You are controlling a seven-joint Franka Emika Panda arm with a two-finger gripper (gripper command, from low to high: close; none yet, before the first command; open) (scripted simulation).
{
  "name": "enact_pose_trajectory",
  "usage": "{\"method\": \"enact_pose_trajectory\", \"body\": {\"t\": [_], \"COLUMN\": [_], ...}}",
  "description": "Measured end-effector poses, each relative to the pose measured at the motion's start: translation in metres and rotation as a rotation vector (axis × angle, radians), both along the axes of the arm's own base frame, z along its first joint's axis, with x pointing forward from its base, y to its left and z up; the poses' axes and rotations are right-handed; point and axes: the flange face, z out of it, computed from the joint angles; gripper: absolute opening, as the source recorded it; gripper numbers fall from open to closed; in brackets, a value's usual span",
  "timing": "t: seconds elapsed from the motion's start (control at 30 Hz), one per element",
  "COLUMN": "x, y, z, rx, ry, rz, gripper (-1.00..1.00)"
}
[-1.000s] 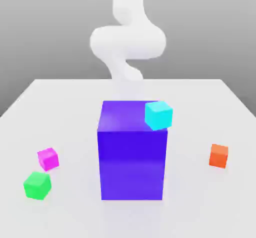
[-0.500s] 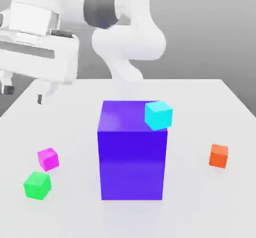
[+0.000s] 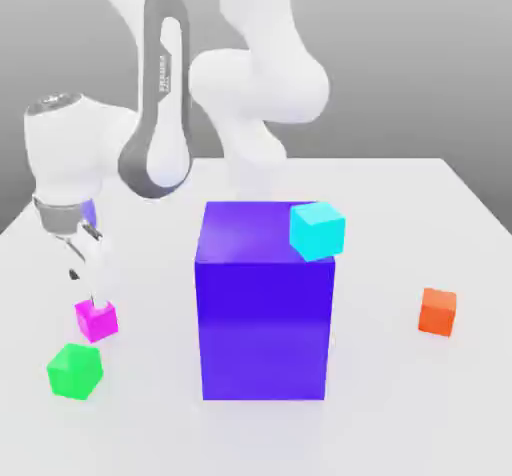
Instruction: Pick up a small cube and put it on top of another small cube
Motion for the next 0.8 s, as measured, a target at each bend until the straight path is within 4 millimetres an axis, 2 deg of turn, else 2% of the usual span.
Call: {"method": "enact_pose_trajectory", "body": {"t": [0.1, 0.13, 0.37, 0.63, 0.8], "x": [-0.002, -0.002, -0.002, 0.0, 0.033], "y": [0.001, 0.002, 0.002, 0.0, -0.013], "z": [-0.026, -0.031, -0.031, 0.03, 0.052], "rx": [0.0, 0.001, 0.002, 0.003, 0.003], "ry": [0.003, 0.003, 0.002, 0.001, 0.001], "rz": [0.001, 0.002, 0.001, 0.012, 0.185], "gripper": [0.0, -1.0, -1.0, -1.0, -1.0]}}
